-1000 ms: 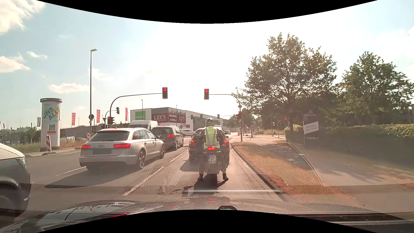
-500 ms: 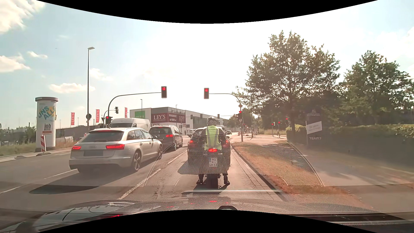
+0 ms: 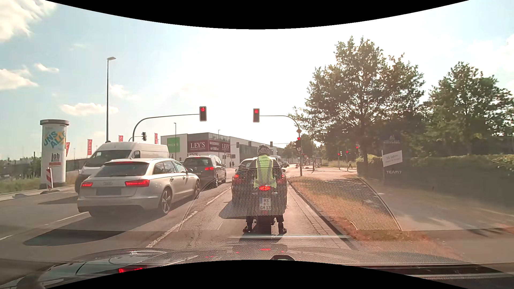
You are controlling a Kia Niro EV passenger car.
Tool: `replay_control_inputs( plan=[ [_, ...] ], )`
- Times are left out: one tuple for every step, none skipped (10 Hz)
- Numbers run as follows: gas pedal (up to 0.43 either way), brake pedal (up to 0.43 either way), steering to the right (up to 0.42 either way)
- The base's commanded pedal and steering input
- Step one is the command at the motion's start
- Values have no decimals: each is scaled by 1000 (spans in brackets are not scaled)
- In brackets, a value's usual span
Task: Follow the waypoints while adhering to traffic rules and regulations
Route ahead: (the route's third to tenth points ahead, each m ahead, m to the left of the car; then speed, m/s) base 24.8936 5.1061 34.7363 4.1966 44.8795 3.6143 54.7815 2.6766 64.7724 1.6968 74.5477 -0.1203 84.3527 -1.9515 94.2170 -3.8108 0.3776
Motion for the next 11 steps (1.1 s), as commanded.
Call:
replay_control_inputs(
  plan=[
    [0, 159, -1],
    [0, 165, -2],
    [0, 165, -2],
    [0, 177, -1],
    [0, 183, -1],
    [0, 177, -1],
    [0, 177, -1],
    [0, 177, -1],
    [0, 189, -1],
    [0, 213, -1],
    [0, 244, -1]
  ],
)
